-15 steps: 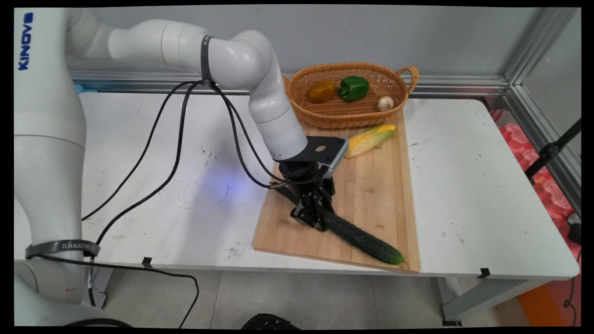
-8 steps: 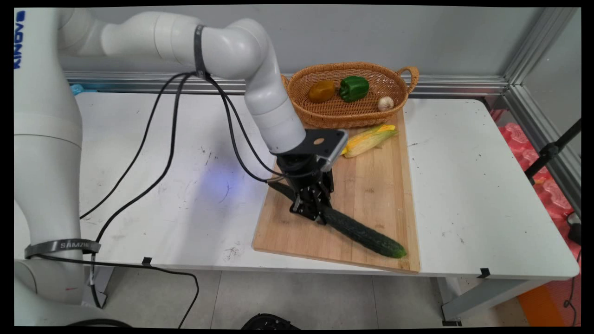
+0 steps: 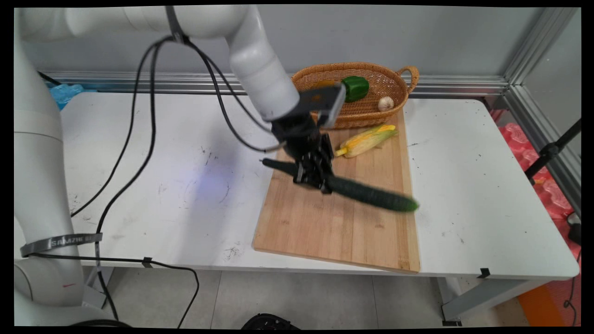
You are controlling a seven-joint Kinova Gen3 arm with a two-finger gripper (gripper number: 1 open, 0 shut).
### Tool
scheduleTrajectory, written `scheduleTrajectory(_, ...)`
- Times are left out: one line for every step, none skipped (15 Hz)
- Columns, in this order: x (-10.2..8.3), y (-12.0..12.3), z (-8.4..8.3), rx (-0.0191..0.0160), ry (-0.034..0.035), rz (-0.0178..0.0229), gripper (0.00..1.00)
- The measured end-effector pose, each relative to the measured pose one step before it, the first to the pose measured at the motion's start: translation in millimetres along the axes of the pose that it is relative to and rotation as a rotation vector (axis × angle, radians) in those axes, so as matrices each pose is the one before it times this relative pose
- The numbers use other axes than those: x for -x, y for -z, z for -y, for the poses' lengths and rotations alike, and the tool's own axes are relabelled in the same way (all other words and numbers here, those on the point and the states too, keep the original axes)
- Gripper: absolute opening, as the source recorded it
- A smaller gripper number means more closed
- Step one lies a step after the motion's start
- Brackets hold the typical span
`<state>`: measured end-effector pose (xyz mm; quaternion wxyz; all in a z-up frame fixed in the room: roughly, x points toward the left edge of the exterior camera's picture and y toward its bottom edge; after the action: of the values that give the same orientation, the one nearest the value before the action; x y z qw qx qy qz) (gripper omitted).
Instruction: Place the picked object in the vegetable basket
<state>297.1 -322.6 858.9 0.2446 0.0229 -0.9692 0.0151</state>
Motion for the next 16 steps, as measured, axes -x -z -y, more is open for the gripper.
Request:
scheduleTrajectory(-0.99, 10.36, 3.35, -0.02448, 0.03140, -0.00756, 0.00)
scheduleTrajectory(-1.62, 11.18, 4.75, -0.02764, 0.03474, -0.00926, 0.00)
scheduleTrajectory(-1.58, 9.11, 4.96, -0.02426, 0.02927, -0.00888, 0.00)
scheduleTrajectory(-1.08, 5.53, 3.46, -0.01611, 0.01713, -0.00532, 0.00)
scheduleTrajectory(-2.49, 9.09, 7.46, -0.02865, 0.02892, -0.01025, 0.00)
scheduleTrajectory(-2.44, 6.64, 7.24, -0.02503, 0.02131, -0.00835, 0.00)
scheduleTrajectory(-3.21, 6.61, 8.81, -0.02781, 0.02195, -0.00901, 0.00)
scheduleTrajectory(-2.98, 5.35, 9.50, -0.02655, 0.02048, -0.00848, 0.00)
scheduleTrajectory(-2.76, 3.12, 8.58, -0.02141, 0.01603, -0.00607, 0.00)
scheduleTrajectory(-4.10, 2.84, 11.46, -0.02735, 0.01980, -0.00817, 0.00)
scheduleTrajectory(-2.92, 1.33, 8.73, -0.02006, 0.01398, -0.00665, 0.00)
scheduleTrajectory(-3.37, -0.28, 8.71, -0.01869, 0.01133, -0.00637, 0.00)
scheduleTrajectory(-3.79, -1.75, 9.83, -0.01988, 0.01234, -0.00646, 0.00)
scheduleTrajectory(-4.07, -3.57, 9.59, -0.01756, 0.01010, -0.00583, 0.00)
scheduleTrajectory(-3.60, -4.21, 8.14, -0.01437, 0.00660, -0.00407, 0.00)
scheduleTrajectory(-4.00, -5.75, 8.83, -0.01446, 0.00452, -0.00372, 0.00)
